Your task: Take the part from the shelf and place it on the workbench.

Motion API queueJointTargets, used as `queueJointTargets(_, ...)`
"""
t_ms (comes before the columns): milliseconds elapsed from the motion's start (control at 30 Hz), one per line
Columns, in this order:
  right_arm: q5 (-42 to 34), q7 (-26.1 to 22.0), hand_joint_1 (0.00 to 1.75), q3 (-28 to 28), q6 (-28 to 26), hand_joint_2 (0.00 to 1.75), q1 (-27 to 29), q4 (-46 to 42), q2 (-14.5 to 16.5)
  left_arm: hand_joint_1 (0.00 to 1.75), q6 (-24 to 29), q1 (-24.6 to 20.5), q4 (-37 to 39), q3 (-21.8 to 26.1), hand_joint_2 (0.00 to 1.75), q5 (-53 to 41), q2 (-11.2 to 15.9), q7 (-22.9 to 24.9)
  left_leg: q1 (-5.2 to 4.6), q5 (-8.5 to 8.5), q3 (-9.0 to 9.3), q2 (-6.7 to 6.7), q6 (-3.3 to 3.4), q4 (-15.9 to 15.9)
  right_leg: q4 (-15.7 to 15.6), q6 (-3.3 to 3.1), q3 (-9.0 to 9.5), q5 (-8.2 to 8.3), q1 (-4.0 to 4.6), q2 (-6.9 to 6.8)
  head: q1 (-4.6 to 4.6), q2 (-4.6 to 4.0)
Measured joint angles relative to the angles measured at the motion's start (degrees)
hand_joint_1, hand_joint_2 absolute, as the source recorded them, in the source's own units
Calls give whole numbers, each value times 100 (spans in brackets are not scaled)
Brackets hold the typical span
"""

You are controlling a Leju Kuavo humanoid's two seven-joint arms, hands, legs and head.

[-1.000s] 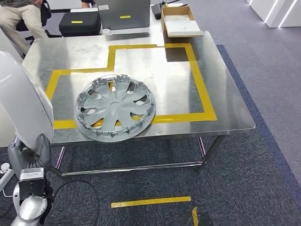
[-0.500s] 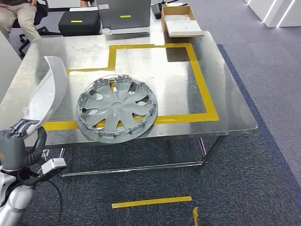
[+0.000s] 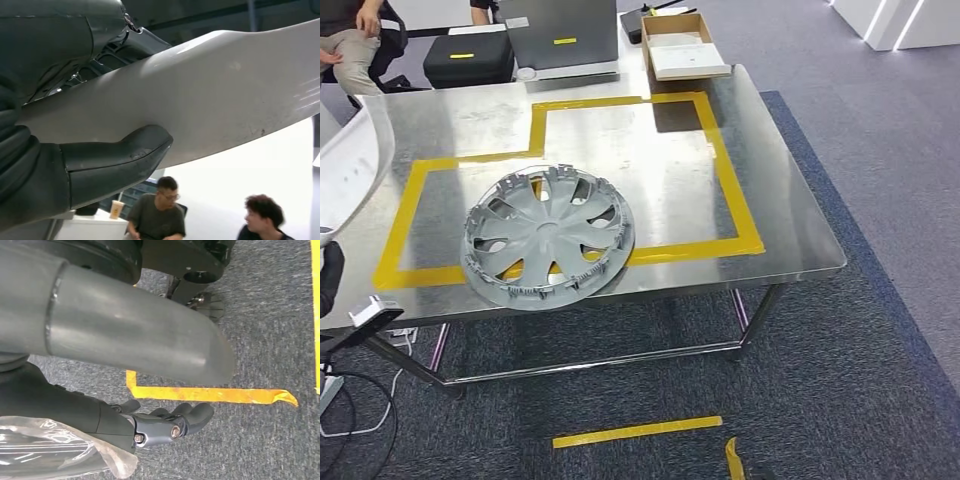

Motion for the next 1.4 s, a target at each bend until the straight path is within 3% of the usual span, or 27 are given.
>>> queueJointTargets(33,-10,1,0,-8,-11,0,2,1,1,175,1,-72,170,112,175,179,41,-15,-7,16,59,-7,22,-150,13,27,-17,-4,9,15,3,0)
queueJointTargets(167,-45,21,0,-38,-74,0,46,9,3,175,2,-324,712,602,175,979,138,-64,0,10,58,-4,165,-212,80,136,-98,-61,11,18,16,0)
queueJointTargets(233,-52,35,0,-44,-86,0,37,15,3,175,3,-435,896,797,175,1130,174,40,18,26,60,7,219,-232,550,183,-333,-330,5,-24,56,0)
queueJointTargets(300,-57,51,0,-49,-88,0,28,17,3,175,0,-503,1053,932,175,1169,216,251,7,20,56,17,242,-231,1318,205,-710,-647,-2,-46,86,0)
queueJointTargets(333,-59,61,0,-52,-87,0,36,18,4,175,-5,-530,1123,967,175,1177,236,348,-1,17,57,22,247,-231,1579,204,-847,-709,-3,-48,86,0)
queueJointTargets(367,-58,68,0,-58,-85,0,44,20,4,175,-16,-559,1184,985,175,1206,253,418,-9,15,61,22,250,-231,1625,193,-882,-657,1,-48,87,0)
queueJointTargets(400,-53,66,0,-63,-77,0,50,21,5,175,-39,-584,1232,992,175,1274,267,457,-18,13,69,21,251,-231,1443,168,-805,-504,7,-48,87,0)
queueJointTargets(467,-44,36,0,-69,-61,0,40,23,5,175,-116,-621,1276,998,175,1479,285,481,-35,5,89,20,245,-231,671,81,-439,-123,39,-63,85,0)
queueJointTargets(533,-44,4,0,-73,-64,0,21,23,5,175,-226,-667,1278,979,175,1594,290,496,-46,0,83,21,213,-225,112,12,-158,32,74,-85,81,0)
queueJointTargets(633,-42,-4,0,-78,-78,0,12,23,5,175,-392,-824,1276,822,175,1470,308,600,-25,14,62,21,118,-234,-20,-42,-90,51,87,-89,79,0)
queueJointTargets(700,-40,-14,0,-85,-85,0,0,23,5,175,-445,-1003,1280,644,175,1278,352,708,-9,-110,-3,17,58,-68,-88,-95,-56,101,66,-91,73,0)
queueJointTargets(800,-39,-22,0,-91,-83,0,-16,23,7,175,-458,-1240,1300,413,175,1123,404,809,-1,-610,-426,12,-10,932,-116,-132,-30,116,55,-84,67,0)
queueJointTargets(833,-39,-22,0,-91,-80,0,-13,24,7,175,-458,-1276,1309,356,175,1112,408,821,1,-700,-558,12,-27,1227,-114,-136,-27,112,52,-74,68,0)
queueJointTargets(867,-39,-24,0,-91,-77,0,-8,25,7,175,-458,-1294,1317,305,175,1107,412,826,5,-686,-617,12,-38,1347,-110,-136,-23,110,49,-58,68,0)
queueJointTargets(900,-39,-27,0,-92,-76,0,-5,25,7,175,-458,-1308,1323,262,175,1105,420,823,10,-560,-575,12,-44,1240,-102,-130,-18,105,43,-39,66,0)
queueJointTargets(967,-40,-36,0,-93,-74,0,-2,25,7,175,-493,-1389,1330,169,175,1096,438,807,25,-155,-260,8,-47,537,-67,-94,-7,77,35,-7,67,0)
queueJointTargets(1033,-41,-38,0,-94,-73,0,-12,25,7,175,-583,-1575,1365,17,175,1060,433,776,15,45,-3,-10,-14,-63,-5,-34,-41,42,53,0,64,0)
queueJointTargets(1133,-42,-14,0,-94,-71,0,-17,25,7,175,-667,-1906,1505,-310,175,991,379,757,-9,34,1,-28,112,-172,20,44,-106,38,65,-15,68,0)
queueJointTargets(1200,-43,-1,0,-94,-73,0,-16,25,7,175,-671,-2107,1604,-517,175,968,334,758,7,53,-5,-20,187,-192,174,99,-203,-74,58,-24,87,0)
queueJointTargets(1233,-45,1,0,-94,-74,0,-19,25,7,175,-682,-2195,1639,-607,175,961,312,758,16,63,-5,-12,218,-202,419,127,-330,-211,52,-30,98,0)
queueJointTargets(1333,-46,-3,0,-94,-37,0,-3,26,5,175,-756,-2382,1720,-849,175,938,202,757,3,67,-16,13,255,-200,1537,173,-896,-645,35,-45,127,0)
queueJointTargets(1367,-44,-8,0,-94,-4,0,8,28,1,175,-771,-2428,1749,-937,175,906,147,764,-4,66,-16,14,259,-200,1717,174,-1004,-650,32,-46,128,0)
queueJointTargets(1400,-42,-14,0,-94,32,0,15,29,-6,175,-776,-2474,1780,-1032,175,854,90,785,-9,65,-12,13,261,-200,1667,165,-1003,-545,32,-46,129,0)
